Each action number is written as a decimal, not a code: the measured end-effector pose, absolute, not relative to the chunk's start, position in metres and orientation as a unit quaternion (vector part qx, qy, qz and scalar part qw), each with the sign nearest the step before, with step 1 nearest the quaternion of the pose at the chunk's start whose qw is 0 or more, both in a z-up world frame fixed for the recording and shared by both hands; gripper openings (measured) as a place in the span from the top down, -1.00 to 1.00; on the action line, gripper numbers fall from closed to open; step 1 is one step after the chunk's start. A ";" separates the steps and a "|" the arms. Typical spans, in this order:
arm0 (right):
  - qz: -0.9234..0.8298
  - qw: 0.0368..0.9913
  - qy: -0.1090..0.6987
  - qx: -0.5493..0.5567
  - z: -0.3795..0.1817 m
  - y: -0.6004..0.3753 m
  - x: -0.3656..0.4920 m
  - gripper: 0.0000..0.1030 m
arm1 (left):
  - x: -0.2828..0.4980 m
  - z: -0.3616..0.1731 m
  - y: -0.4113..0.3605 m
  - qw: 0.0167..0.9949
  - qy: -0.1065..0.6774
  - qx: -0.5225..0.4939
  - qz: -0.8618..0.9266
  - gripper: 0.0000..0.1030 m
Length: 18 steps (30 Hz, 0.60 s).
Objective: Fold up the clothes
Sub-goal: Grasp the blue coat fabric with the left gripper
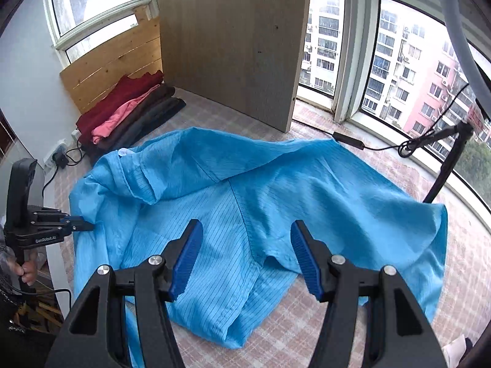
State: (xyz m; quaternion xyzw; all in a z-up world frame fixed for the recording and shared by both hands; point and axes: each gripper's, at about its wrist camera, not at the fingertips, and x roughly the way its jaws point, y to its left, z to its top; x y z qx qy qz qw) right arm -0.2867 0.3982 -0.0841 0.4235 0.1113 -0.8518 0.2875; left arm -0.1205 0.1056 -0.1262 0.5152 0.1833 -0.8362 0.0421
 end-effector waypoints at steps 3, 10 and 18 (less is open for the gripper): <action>-0.843 0.318 0.181 0.394 -0.088 0.363 -0.318 -0.14 | -0.090 -0.106 0.053 0.105 0.191 0.498 -0.839 0.90; -0.779 0.362 0.379 0.344 -0.133 0.277 -0.352 -0.15 | -0.065 -0.098 0.006 0.173 0.208 0.489 -0.829 0.97; -0.736 0.422 0.403 0.343 -0.150 0.285 -0.352 -0.15 | -0.108 -0.102 0.102 0.101 0.107 0.527 -0.837 -0.47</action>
